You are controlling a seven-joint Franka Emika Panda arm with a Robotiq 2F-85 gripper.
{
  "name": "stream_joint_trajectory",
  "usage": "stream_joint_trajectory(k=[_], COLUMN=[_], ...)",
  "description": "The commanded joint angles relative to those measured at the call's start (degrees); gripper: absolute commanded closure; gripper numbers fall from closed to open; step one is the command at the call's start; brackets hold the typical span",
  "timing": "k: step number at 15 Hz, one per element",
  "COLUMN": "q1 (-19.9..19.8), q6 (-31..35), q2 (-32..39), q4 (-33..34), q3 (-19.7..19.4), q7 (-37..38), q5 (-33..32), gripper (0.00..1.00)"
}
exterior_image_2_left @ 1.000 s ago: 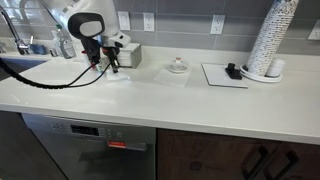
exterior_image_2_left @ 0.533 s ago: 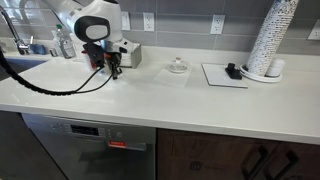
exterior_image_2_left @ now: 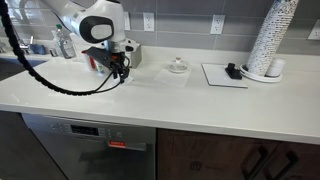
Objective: Remove a piece of tissue from the silver case on the right and put it on the counter
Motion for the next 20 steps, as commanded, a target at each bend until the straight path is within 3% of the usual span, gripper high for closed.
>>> stream_joint_trajectory(k=[1,3,8,14,16,18,20], q1=[-0.9,-0.8,0.2,2.1,2.6,2.6,2.7], q6=[-5.2,-9.4,-20.7,-22.5,-22.8,-23.0,-21.8], q2=[-2.6,-4.8,-10.7,-16.4,-17.5,-17.6,-17.1], q4=[0.5,0.8,1.6,1.4,1.7,2.4,2.6], q3=[-0.4,-1.1,-3.1,-2.5,-2.0,-1.9,-2.0], q7=[-3.7,-2.9,-1.0,3.3,3.7,-0.7,1.5], q5=[-2.3,-3.6,-11.3,-24.9,-26.0,-21.9,-23.4], gripper=[0.16,0.02,0.0,0.0,0.0,0.0,0.0])
